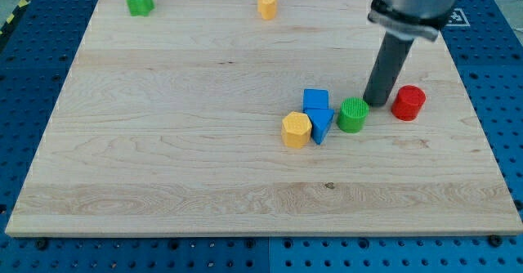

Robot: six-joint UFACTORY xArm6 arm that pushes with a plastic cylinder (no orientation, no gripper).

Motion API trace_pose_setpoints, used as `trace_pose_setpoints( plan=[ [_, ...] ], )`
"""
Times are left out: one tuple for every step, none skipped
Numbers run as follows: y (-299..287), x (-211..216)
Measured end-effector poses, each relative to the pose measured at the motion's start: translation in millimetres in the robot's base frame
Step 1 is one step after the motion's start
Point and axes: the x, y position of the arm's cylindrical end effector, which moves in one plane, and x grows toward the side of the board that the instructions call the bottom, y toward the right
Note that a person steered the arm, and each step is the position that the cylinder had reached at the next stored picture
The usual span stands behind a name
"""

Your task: Push red circle to bottom center

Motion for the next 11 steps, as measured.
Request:
trace_pose_setpoints(
  plan=[
    [41.9,-16.5],
    [97.9,-5.9],
    [107.4,-5.1],
    [98.5,21.0],
    [84.0,29.1],
    [95.2,22.5],
    [106.0,-4.9],
    [91.2,-5.1],
    [64.1,-3.7],
    [44.5,24.4],
    [37.5,70.5]
  ],
)
